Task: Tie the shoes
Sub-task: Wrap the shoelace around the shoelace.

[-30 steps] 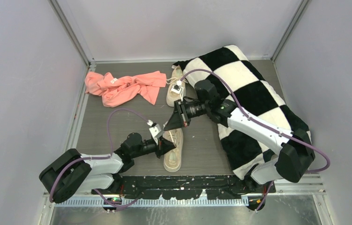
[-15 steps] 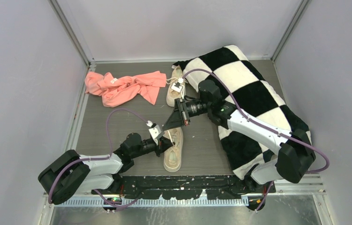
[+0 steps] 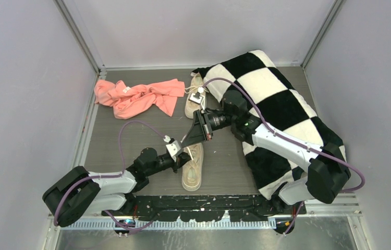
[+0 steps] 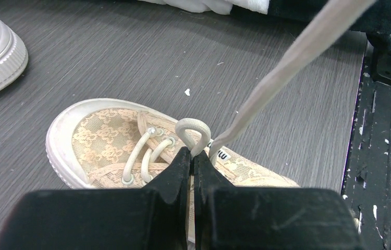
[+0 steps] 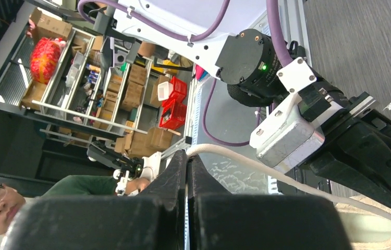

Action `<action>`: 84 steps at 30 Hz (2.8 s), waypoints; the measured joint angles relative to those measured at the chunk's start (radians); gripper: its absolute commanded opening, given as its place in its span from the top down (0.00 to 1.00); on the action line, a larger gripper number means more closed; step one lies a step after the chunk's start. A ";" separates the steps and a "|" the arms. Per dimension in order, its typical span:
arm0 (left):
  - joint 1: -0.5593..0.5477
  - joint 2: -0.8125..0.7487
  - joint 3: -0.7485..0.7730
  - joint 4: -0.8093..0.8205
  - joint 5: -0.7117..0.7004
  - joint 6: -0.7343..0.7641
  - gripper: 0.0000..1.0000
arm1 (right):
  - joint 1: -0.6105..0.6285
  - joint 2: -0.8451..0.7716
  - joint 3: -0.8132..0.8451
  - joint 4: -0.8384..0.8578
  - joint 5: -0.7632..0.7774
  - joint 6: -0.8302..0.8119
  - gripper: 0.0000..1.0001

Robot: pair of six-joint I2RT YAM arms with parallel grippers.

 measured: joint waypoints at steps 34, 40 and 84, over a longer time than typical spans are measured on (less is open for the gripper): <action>0.000 -0.017 -0.005 0.007 0.042 0.003 1.00 | -0.184 0.590 -0.110 1.073 -0.005 0.778 0.99; 0.000 -0.028 -0.006 0.006 0.046 -0.001 1.00 | -0.185 0.660 -0.142 0.986 0.007 0.747 0.99; 0.001 -0.029 -0.040 0.050 0.009 -0.051 1.00 | -0.191 0.249 0.073 -0.683 0.700 -0.272 0.49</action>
